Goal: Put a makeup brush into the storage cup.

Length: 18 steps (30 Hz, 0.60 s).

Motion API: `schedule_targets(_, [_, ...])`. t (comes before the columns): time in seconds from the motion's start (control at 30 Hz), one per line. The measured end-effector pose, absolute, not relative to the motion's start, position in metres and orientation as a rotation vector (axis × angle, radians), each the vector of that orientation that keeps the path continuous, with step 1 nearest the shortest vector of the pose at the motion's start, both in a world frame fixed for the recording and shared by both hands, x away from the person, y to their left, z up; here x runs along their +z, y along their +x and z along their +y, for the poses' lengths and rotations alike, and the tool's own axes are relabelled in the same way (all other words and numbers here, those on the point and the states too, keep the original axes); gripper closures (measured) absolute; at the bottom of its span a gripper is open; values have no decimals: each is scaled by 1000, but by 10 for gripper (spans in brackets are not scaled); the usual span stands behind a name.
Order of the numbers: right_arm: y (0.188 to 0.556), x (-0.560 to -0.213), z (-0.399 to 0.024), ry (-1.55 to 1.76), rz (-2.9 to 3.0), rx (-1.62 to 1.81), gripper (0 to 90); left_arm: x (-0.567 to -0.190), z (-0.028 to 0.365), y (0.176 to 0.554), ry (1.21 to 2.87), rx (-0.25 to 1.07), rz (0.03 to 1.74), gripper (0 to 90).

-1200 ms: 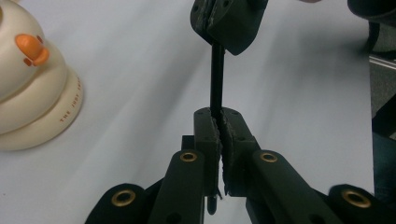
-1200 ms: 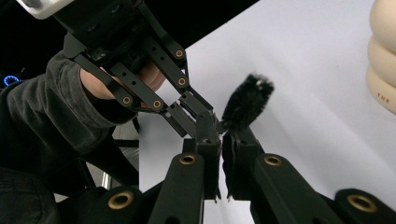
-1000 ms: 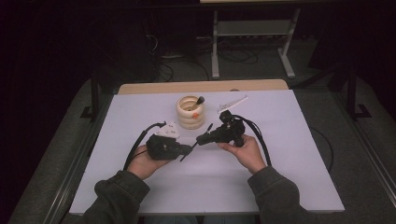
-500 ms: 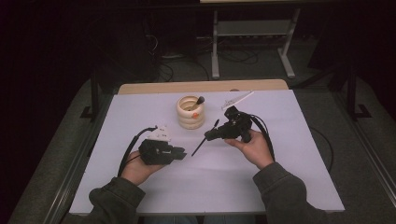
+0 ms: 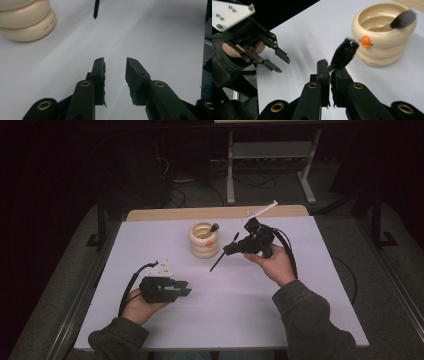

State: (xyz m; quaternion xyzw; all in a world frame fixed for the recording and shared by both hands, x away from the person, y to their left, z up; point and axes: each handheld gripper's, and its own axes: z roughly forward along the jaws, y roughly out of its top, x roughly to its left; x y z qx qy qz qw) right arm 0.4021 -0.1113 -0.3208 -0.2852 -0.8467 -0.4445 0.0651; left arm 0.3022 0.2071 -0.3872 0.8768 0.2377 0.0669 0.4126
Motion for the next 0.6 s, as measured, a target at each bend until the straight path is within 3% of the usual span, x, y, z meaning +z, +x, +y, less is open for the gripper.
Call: schedule_targets(0.6, [441,-274,-96,-903,-2622,-1388,846,-397,223,297,2191,200,625,623])
